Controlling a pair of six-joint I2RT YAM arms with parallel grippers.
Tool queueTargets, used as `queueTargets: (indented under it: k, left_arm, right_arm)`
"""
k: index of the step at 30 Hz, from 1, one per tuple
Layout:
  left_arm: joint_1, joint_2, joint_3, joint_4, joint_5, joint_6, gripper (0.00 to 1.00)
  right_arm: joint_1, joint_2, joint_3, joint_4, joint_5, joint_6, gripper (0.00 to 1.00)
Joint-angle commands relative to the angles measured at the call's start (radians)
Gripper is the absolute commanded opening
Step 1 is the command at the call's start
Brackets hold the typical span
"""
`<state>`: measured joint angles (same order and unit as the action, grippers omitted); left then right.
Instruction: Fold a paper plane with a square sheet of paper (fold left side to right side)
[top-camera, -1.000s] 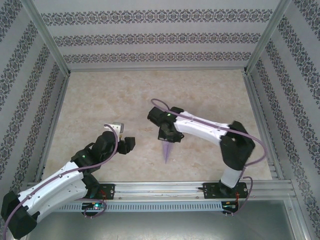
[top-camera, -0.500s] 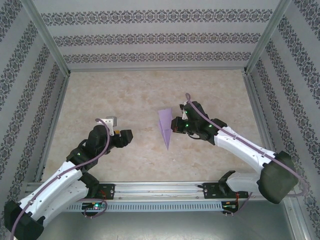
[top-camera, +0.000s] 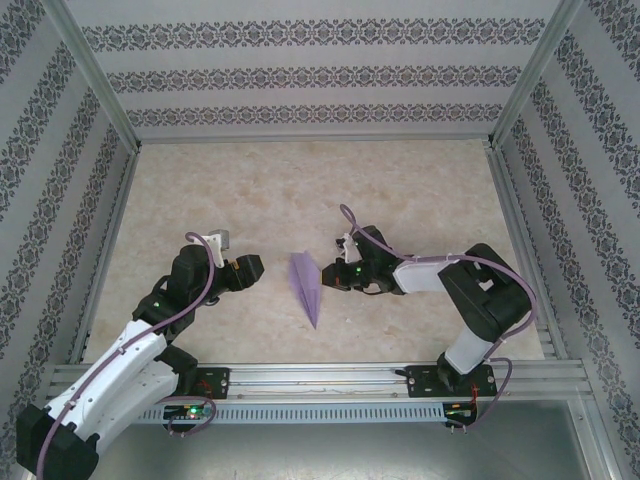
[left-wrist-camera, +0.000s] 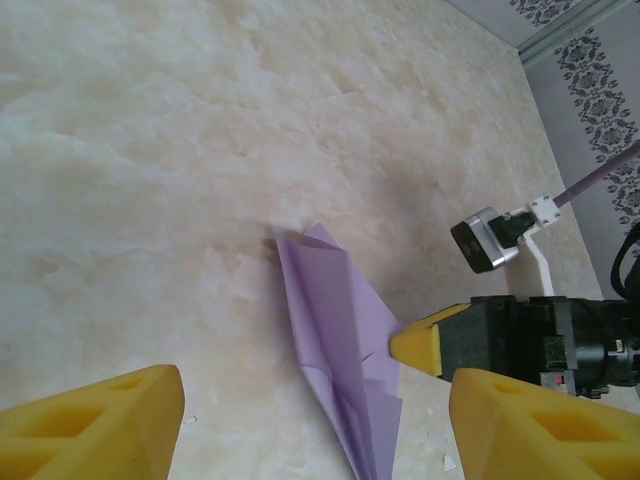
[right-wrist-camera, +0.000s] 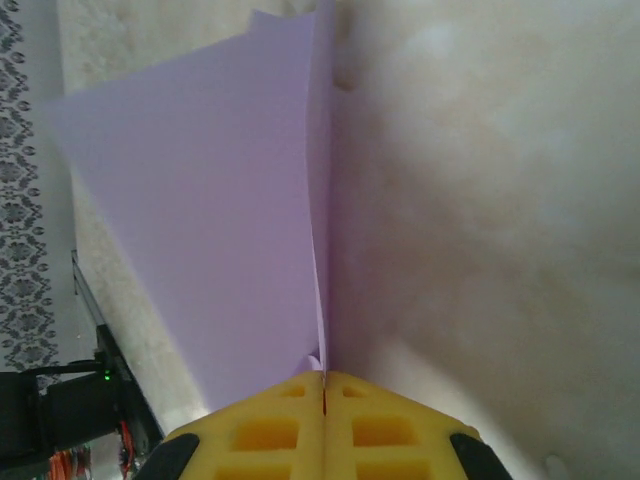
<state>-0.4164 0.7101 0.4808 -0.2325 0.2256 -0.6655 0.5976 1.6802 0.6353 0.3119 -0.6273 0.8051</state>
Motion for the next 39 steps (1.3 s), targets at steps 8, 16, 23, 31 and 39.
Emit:
queueTargets:
  k: [8, 16, 23, 31, 39]
  left_arm:
    - [0.014, 0.033, 0.001, 0.017, 0.030, 0.007, 0.70]
    - [0.014, 0.137, -0.010, 0.112, 0.125, -0.019, 0.69]
    - [0.014, 0.210, -0.008, 0.159, 0.163, -0.025, 0.67]
    - [0.014, 0.205, -0.009, 0.156, 0.154, -0.018, 0.67]
    - [0.014, 0.159, -0.004, 0.113, 0.106, 0.006, 0.70]
  right_arm:
    - [-0.012, -0.022, -0.012, 0.024, 0.021, -0.047, 0.03]
    - [-0.012, -0.063, 0.003, -0.057, 0.038, -0.090, 0.04]
    - [-0.013, -0.039, 0.007, -0.075, 0.054, -0.098, 0.08]
    - [-0.012, -0.062, 0.007, -0.098, 0.068, -0.110, 0.15]
    - [-0.012, -0.127, 0.020, -0.196, 0.117, -0.151, 0.28]
